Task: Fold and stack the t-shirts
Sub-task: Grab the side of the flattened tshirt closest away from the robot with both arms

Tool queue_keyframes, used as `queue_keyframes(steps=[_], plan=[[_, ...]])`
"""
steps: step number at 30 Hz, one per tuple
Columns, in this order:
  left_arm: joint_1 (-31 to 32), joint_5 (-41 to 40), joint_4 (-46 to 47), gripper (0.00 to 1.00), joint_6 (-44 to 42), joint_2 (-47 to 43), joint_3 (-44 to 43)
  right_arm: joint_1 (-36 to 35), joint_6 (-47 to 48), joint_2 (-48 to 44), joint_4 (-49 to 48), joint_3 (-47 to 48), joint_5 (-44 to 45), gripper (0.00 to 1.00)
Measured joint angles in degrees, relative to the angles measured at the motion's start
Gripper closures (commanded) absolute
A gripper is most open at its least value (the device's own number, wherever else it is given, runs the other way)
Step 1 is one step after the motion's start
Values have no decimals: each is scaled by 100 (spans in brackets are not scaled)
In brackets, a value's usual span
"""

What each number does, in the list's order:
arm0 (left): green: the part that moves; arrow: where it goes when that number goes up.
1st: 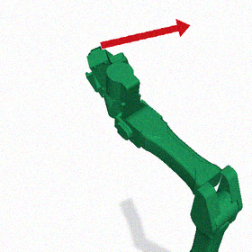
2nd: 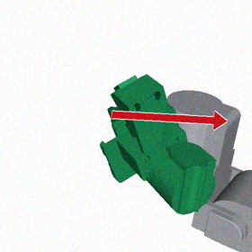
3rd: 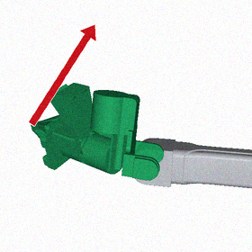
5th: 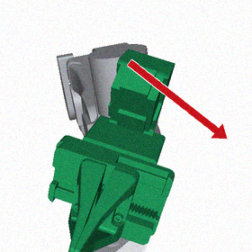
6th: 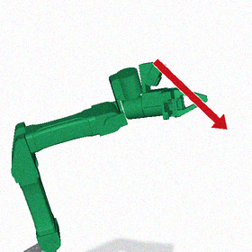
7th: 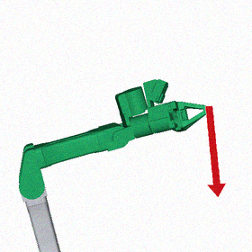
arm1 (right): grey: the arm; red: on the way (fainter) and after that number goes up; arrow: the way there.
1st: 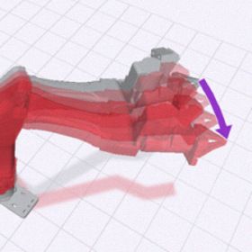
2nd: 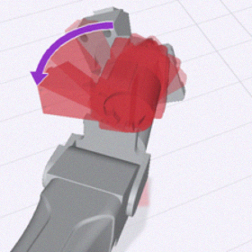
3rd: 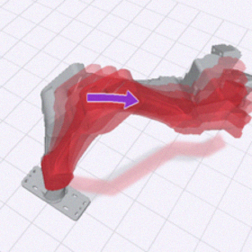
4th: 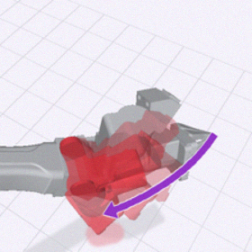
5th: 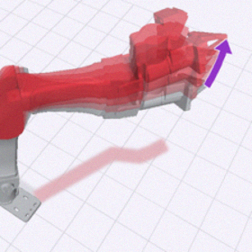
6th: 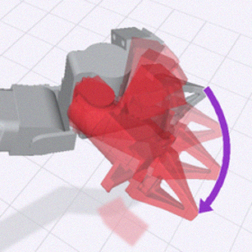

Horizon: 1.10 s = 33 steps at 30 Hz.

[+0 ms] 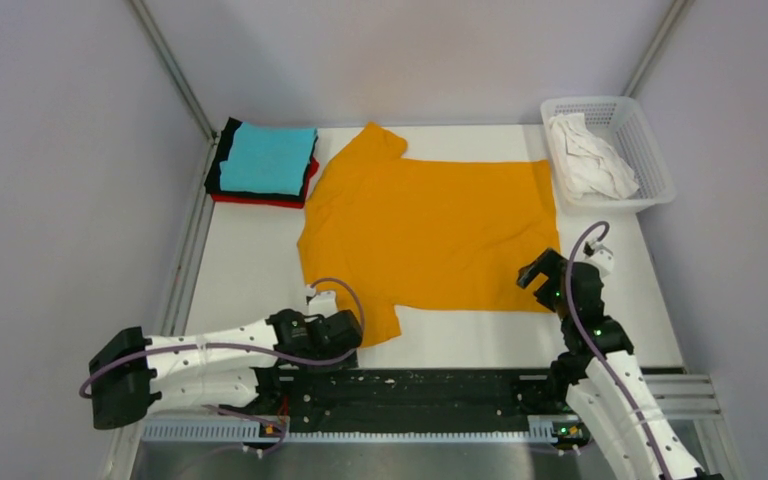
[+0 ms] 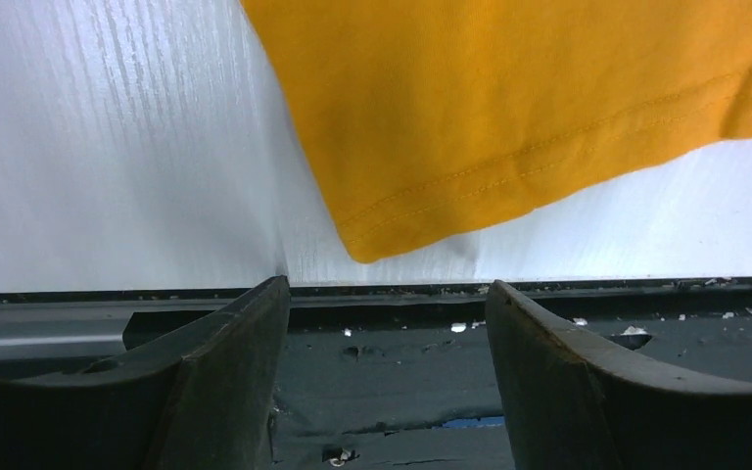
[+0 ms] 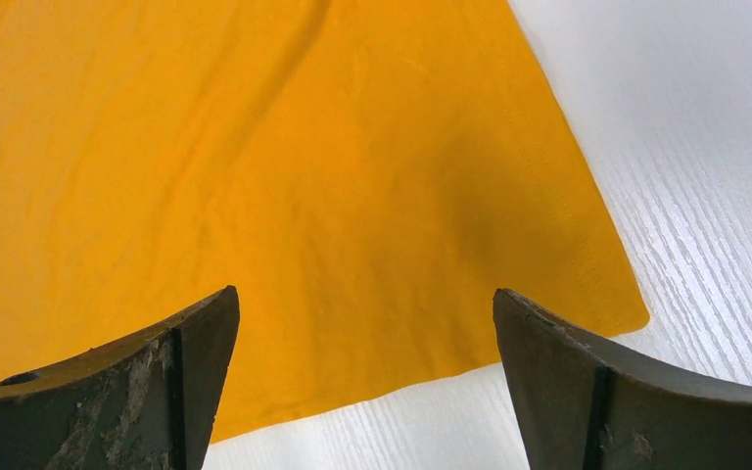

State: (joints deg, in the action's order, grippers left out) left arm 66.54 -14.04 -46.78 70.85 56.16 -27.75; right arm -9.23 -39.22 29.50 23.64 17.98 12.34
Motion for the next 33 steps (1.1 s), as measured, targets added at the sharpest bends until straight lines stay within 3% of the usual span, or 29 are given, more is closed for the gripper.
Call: queue_keyframes(steps=[13, 18, 21, 24, 33], plan=[[0, -754, 68, 31, 138, 90, -55, 0, 0, -90, 0, 0, 0, 1], [-2, -817, 345, 51, 98, 411, -55, 0, 0, -87, 0, 0, 2, 1], [-13, -944, 431, 68, 48, 629, -90, 0, 0, -87, 0, 0, -2, 1], [-31, -1025, 560, 98, 20, 811, -153, 0, 0, -87, 2, 0, -74, 1], [-39, -1071, 918, 100, 7, 590, 15, 0, -125, 17, 662, 437, -61, 1]])
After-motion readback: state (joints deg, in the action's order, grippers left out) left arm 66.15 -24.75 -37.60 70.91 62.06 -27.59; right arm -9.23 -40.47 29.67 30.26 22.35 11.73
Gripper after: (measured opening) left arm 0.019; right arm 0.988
